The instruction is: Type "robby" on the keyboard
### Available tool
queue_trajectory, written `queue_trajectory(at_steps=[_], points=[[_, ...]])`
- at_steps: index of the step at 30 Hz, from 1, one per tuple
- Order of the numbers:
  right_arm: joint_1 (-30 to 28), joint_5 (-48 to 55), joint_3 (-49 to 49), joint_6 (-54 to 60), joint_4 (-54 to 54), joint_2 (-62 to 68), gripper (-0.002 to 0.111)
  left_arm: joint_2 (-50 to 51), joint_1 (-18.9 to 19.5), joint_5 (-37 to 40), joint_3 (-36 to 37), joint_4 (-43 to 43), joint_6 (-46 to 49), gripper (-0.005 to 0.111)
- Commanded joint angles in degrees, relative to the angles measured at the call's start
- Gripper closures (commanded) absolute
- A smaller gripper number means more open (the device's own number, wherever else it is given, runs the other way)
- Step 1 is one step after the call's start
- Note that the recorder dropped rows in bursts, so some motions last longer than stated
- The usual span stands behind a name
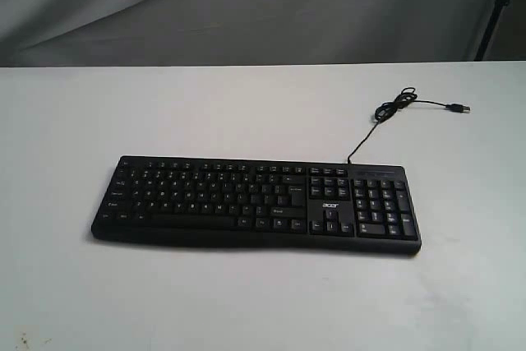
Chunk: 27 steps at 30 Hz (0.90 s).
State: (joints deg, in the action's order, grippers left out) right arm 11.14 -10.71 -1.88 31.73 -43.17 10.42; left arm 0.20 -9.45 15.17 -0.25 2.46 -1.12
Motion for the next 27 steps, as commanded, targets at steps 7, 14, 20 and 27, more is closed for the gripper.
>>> queue_trajectory(at_steps=[7,14,20,27], points=[[-6.46,6.79,1.88,-3.66,-6.25,-6.48,0.108,-0.20,-0.36,-0.31,0.25,0.27,-0.16,0.107],[-6.46,3.62,1.88,-5.43,-12.58,-10.42,0.108,-0.20,-0.36,-0.31,0.25,0.27,-0.16,0.107],[-6.35,3.79,1.88,-8.56,-8.62,-10.42,0.108,-0.20,-0.36,-0.31,0.25,0.27,-0.16,0.107],[-6.35,1.53,1.88,-34.97,-4.40,-10.42,0.108,-0.20,-0.36,-0.31,0.25,0.27,-0.16,0.107]])
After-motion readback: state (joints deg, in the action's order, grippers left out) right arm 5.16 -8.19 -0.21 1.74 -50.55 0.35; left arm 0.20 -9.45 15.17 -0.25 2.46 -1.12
